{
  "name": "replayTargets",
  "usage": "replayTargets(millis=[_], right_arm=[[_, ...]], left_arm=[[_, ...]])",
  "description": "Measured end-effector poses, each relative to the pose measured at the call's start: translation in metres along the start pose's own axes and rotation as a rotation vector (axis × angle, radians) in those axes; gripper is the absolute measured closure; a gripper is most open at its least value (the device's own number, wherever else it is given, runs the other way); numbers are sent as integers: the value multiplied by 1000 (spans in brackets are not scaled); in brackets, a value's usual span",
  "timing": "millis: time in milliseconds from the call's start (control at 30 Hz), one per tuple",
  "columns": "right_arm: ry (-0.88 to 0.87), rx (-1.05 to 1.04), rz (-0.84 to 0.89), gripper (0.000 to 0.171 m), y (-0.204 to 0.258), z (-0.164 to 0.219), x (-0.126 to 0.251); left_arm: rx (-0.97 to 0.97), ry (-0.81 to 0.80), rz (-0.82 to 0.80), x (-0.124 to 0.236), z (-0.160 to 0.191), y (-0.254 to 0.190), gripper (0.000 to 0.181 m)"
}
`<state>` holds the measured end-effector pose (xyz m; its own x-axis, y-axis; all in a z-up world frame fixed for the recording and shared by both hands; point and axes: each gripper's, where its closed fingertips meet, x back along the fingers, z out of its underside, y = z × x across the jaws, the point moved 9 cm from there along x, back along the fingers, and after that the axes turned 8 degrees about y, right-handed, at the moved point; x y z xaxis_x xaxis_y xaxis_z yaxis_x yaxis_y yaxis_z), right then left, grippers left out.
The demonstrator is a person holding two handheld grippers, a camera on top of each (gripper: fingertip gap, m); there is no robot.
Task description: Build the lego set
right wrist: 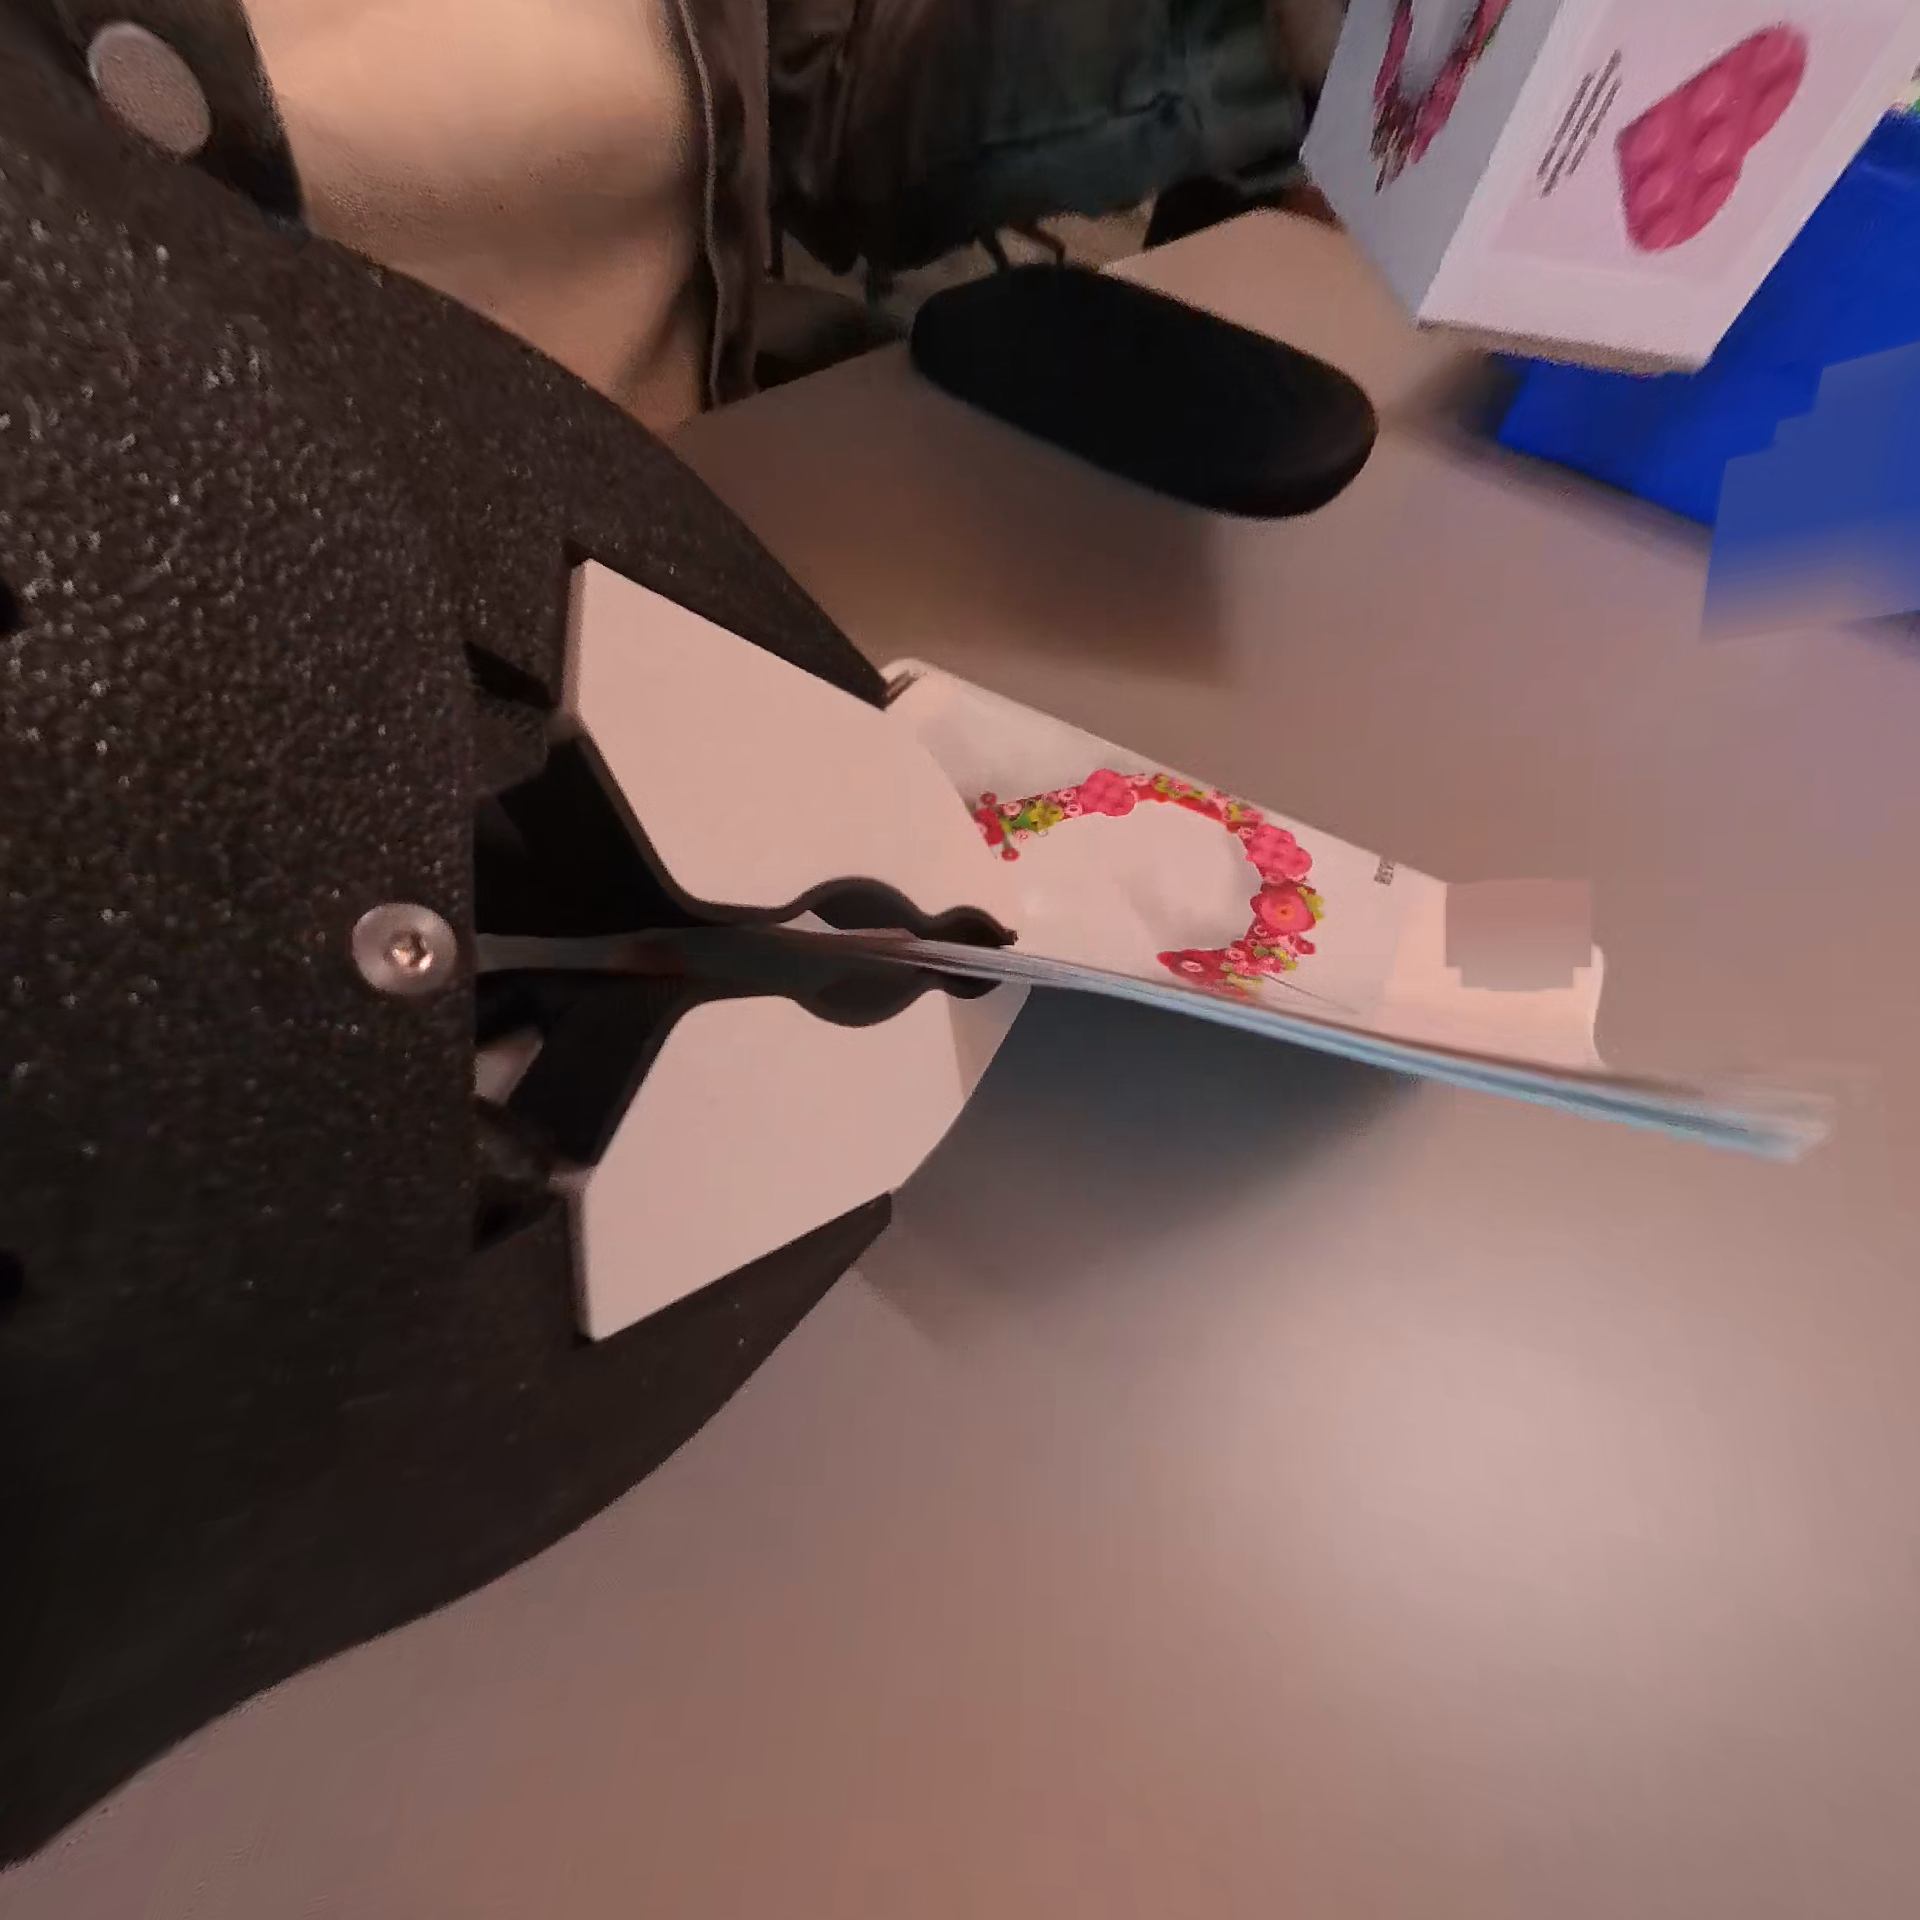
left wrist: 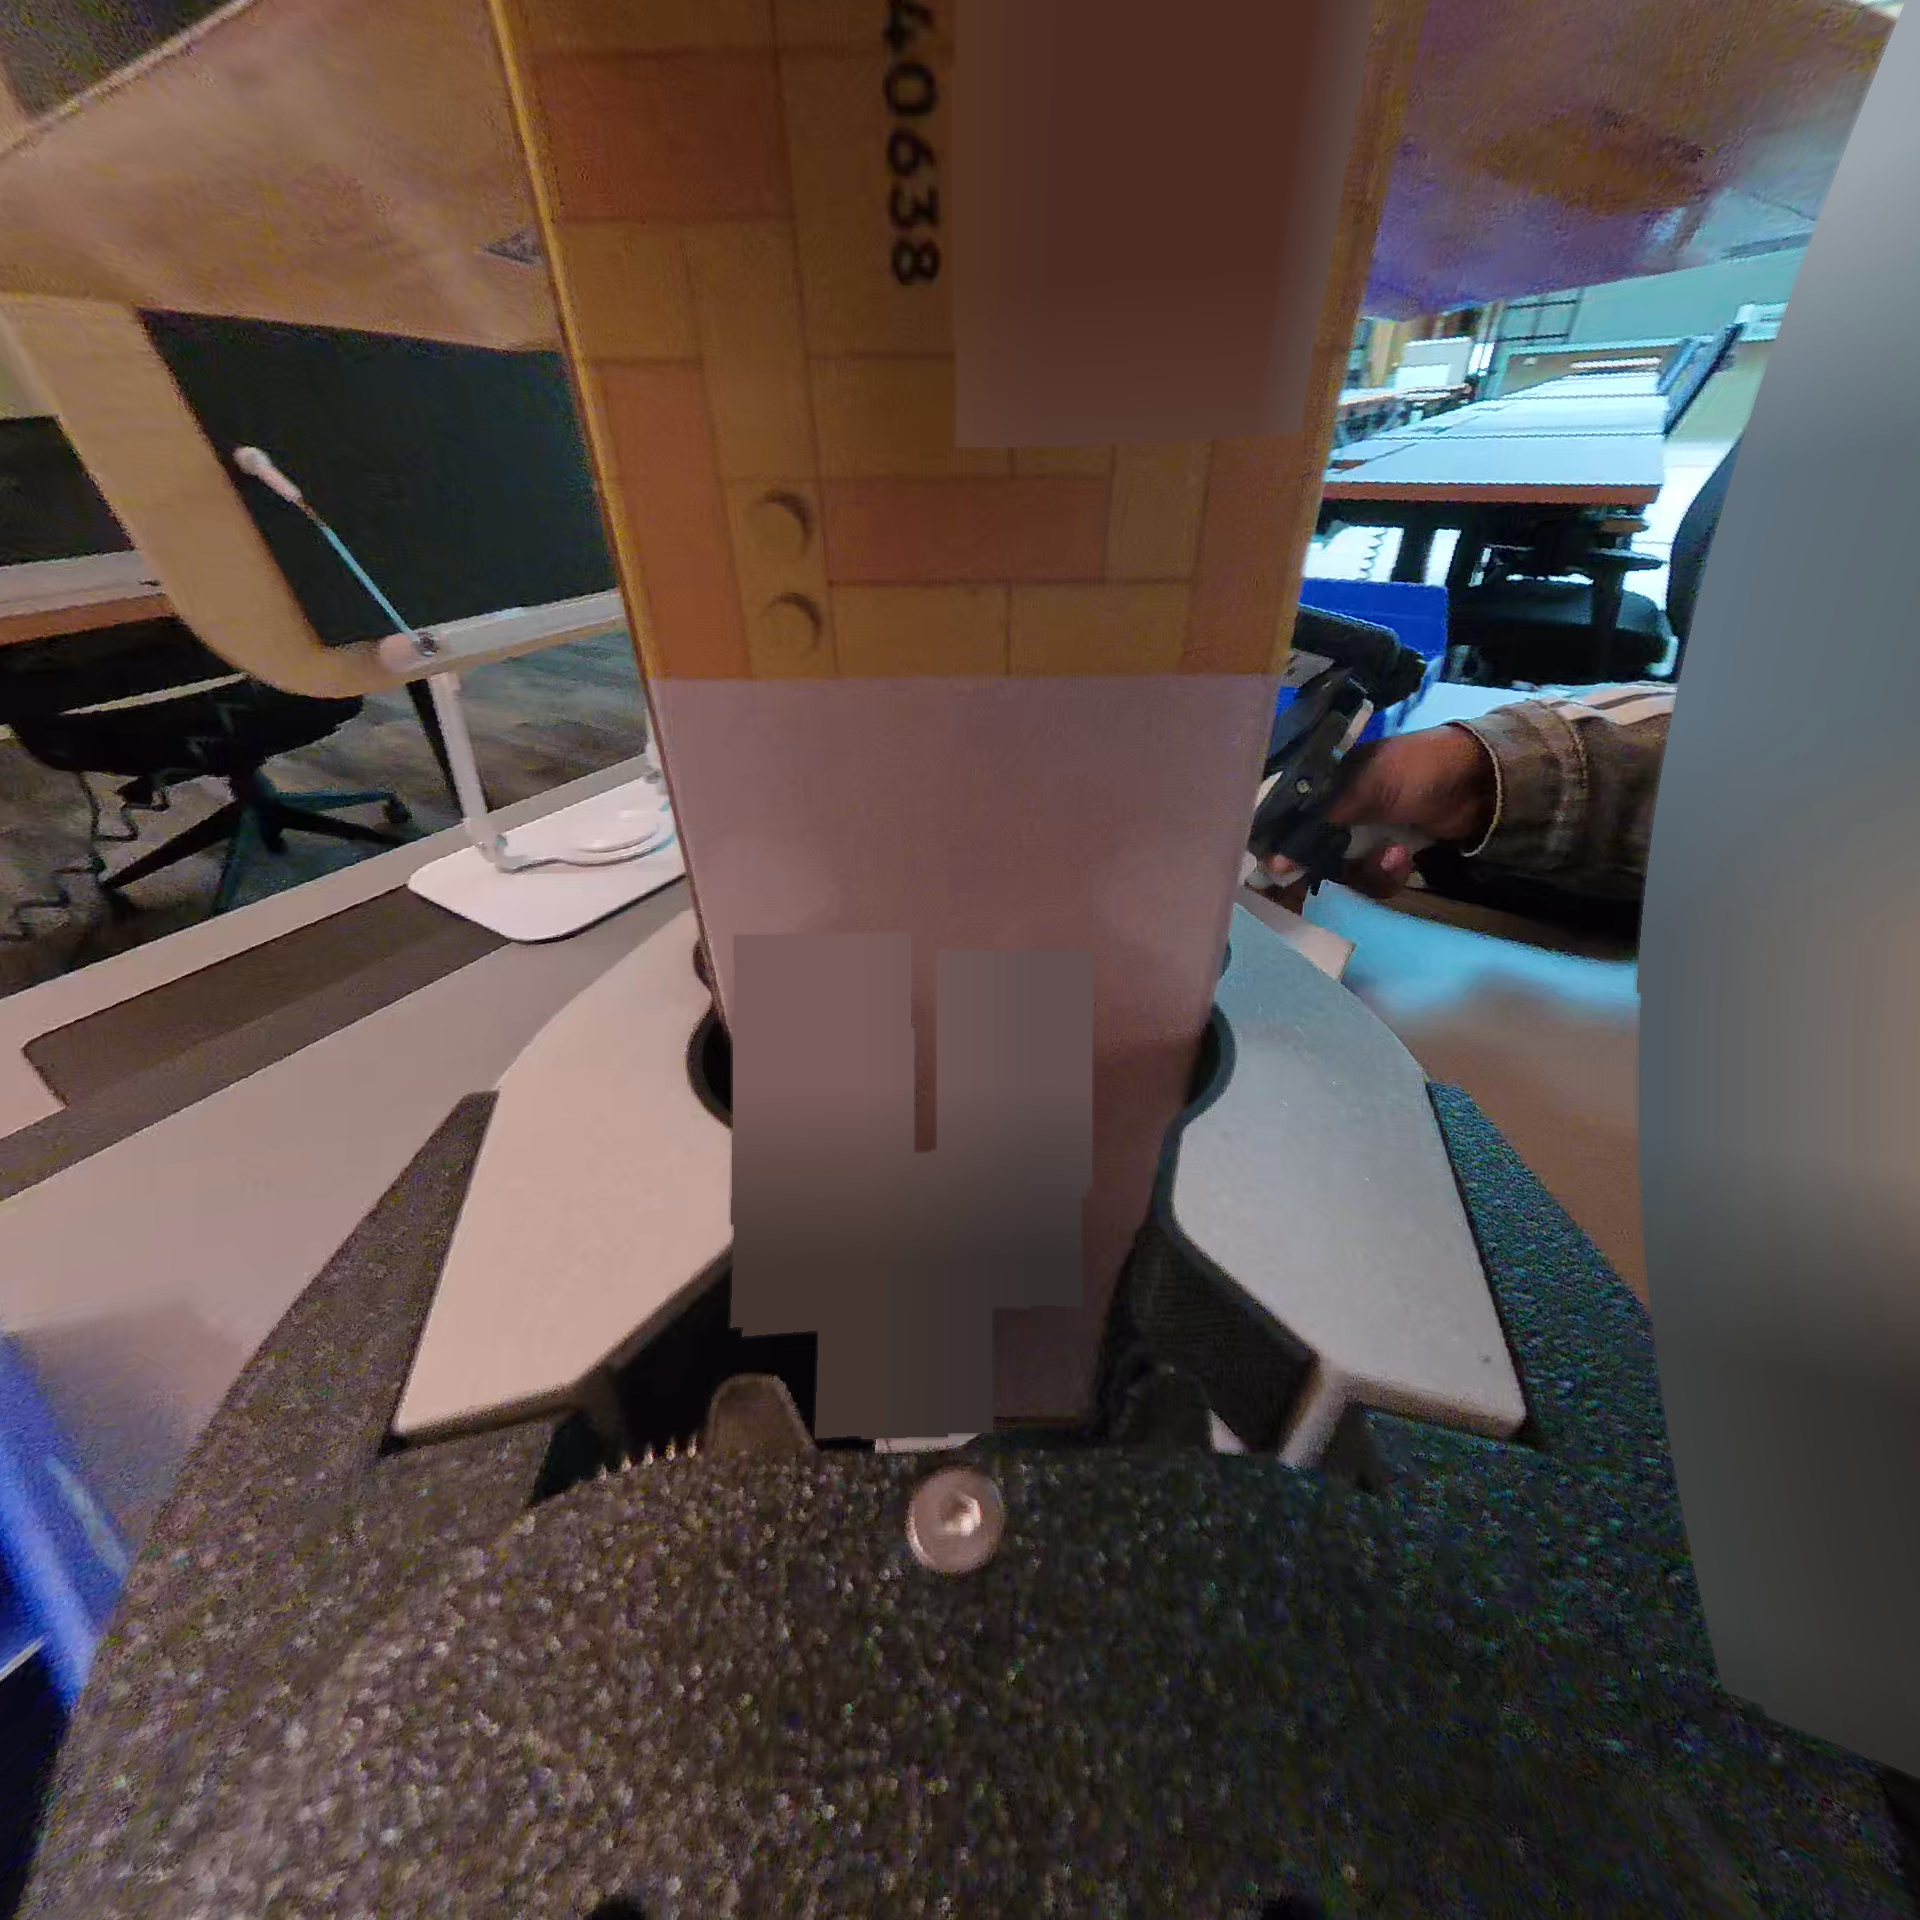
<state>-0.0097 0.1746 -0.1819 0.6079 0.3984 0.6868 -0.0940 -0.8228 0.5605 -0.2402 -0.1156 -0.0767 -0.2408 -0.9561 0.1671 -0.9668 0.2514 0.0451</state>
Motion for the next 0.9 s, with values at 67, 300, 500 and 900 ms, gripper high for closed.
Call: replayTargets(millis=[67,300,500,900], right_arm=[[12,3,47,167,0,10,2],[92,80,113,168,11,28,4],[85,108,148,144,14,32,7],[-92,572,278,108,77,-4,93]], left_arm=[[-9,-12,29,-5,3,-2,98],[-30,-12,79,-25,10,3,97],[-92,-26,114,-37,14,-2,97],[-548,76,-99,-51,27,2,97]])
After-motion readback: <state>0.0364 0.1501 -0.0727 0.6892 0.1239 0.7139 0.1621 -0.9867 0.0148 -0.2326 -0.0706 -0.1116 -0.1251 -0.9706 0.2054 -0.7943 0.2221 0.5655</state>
